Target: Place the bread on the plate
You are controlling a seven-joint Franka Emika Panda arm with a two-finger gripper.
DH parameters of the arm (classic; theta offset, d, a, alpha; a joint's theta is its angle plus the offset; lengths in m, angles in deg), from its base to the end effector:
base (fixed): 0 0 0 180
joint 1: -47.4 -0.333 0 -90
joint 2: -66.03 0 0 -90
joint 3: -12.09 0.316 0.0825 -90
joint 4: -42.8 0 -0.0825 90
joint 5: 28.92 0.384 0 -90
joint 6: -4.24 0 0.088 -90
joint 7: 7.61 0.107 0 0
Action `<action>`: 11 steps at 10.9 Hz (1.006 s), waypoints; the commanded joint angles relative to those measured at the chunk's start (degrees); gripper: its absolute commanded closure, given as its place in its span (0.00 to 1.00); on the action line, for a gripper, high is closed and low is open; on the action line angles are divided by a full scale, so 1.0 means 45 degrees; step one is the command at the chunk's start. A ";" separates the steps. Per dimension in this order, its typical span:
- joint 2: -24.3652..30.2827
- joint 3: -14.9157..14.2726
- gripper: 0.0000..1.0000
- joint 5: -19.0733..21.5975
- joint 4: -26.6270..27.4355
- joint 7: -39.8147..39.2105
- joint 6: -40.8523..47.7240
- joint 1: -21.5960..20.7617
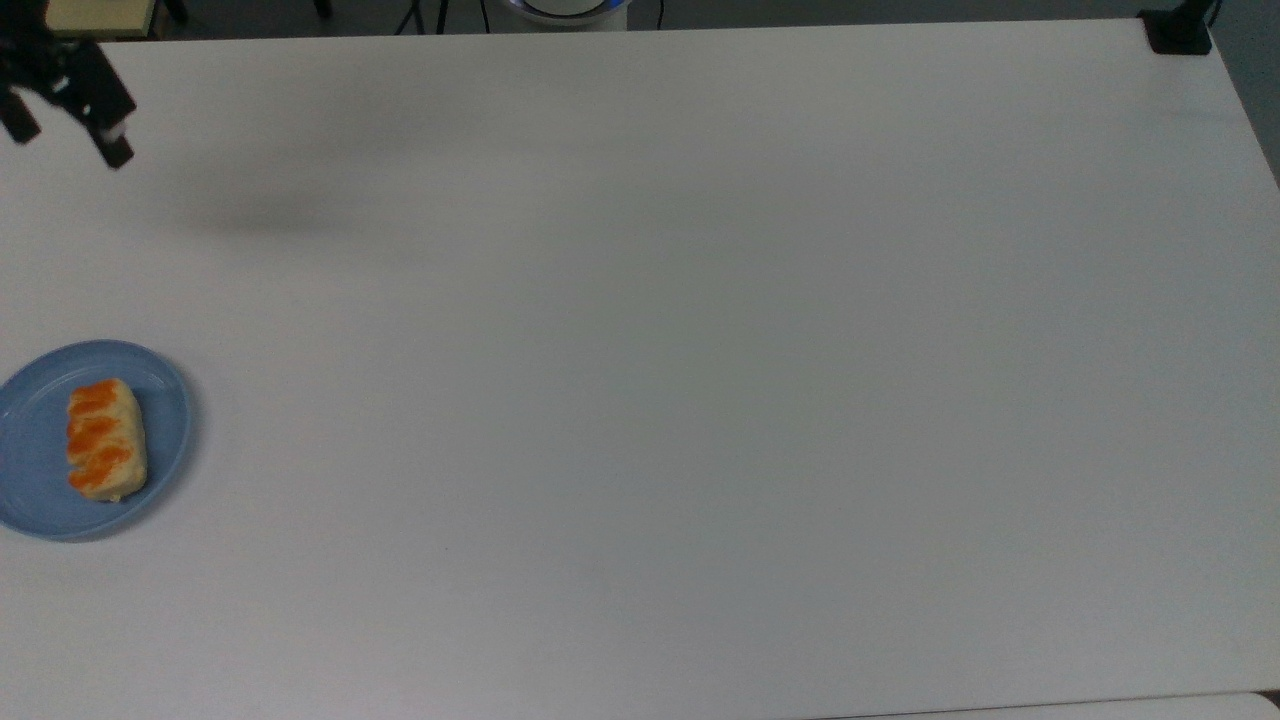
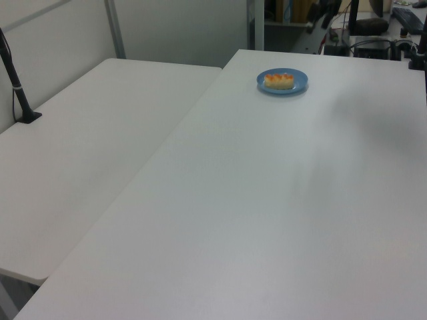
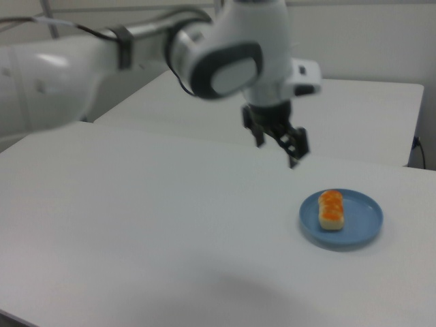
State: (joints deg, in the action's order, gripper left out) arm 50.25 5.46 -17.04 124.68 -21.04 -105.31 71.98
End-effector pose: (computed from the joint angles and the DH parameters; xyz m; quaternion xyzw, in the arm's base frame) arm 0.5814 -0.3233 0.5608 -0.9756 0.1733 -0.1287 0.0394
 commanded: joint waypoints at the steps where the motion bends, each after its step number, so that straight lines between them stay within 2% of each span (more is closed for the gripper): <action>1: 0.3128 -0.0148 0.00 -0.0296 0.1138 0.0641 0.3647 -0.0344; 5: 0.4560 -0.0168 0.00 -0.0548 0.1313 0.1437 0.5728 -0.1980; 7: 0.4641 -0.0168 0.00 -0.1520 0.1684 0.2084 0.5672 -0.3500; 9: 0.4582 -0.0187 0.00 -0.3101 0.2132 0.2164 0.5478 -0.5122; 11: 0.4504 -0.0265 0.00 -0.3323 0.2348 0.2707 0.5068 -0.6024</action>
State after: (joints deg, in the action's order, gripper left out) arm 70.20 5.68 -29.38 132.13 -11.50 -79.71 50.37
